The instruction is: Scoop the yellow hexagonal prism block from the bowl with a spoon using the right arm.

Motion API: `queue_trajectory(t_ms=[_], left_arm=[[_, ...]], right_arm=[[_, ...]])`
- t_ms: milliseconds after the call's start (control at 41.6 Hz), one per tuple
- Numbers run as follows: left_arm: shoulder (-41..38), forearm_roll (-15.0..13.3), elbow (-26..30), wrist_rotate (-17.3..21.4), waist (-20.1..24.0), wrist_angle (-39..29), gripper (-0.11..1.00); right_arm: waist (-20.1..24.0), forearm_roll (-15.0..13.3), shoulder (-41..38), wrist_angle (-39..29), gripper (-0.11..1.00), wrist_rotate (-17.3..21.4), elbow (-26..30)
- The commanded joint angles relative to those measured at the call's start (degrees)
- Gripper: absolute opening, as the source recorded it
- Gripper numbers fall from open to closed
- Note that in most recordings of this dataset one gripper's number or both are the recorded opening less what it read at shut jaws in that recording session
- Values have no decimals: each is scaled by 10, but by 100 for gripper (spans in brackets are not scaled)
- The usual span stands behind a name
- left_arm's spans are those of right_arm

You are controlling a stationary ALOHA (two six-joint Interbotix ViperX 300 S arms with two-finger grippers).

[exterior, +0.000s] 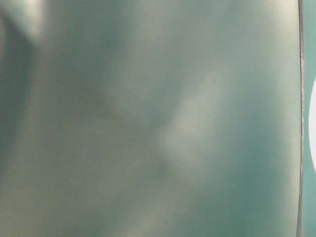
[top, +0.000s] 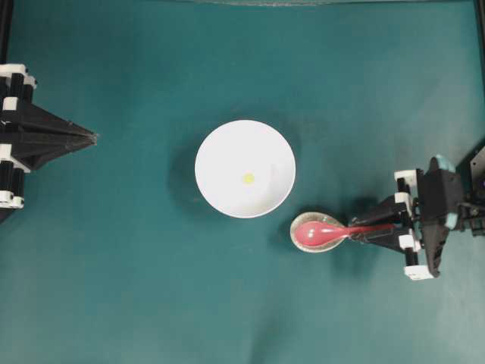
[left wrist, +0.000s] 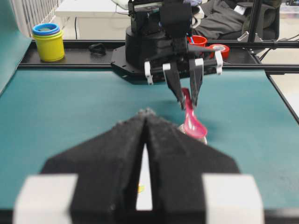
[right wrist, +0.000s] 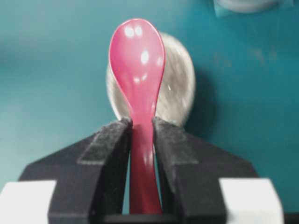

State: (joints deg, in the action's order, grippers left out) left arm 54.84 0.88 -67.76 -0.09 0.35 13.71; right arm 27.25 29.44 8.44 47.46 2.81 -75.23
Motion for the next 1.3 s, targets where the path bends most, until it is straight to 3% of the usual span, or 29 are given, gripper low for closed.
queue_trajectory(t_ms=[0, 144, 361, 601, 745, 986, 1274], left_arm=[[-5, 2, 11, 1, 2, 3, 0], [-5, 2, 11, 1, 1, 3, 0], [-5, 2, 11, 1, 1, 5, 0], [-5, 2, 11, 2, 2, 4, 0], [-5, 1, 11, 1, 2, 3, 0], [-5, 1, 11, 2, 2, 3, 0], [-4, 2, 11, 1, 2, 3, 0]], right_arm=[[2, -2, 42, -11, 22, -2, 4], [1, -2, 107, -60, 22, -8, 9], [-18, -2, 203, -167, 22, -65, 31], [-76, -2, 271, -299, 22, -116, 76], [-110, -2, 273, -363, 22, -121, 98], [-138, -3, 267, -398, 22, -122, 120], [-142, -2, 264, -424, 22, -120, 121]])
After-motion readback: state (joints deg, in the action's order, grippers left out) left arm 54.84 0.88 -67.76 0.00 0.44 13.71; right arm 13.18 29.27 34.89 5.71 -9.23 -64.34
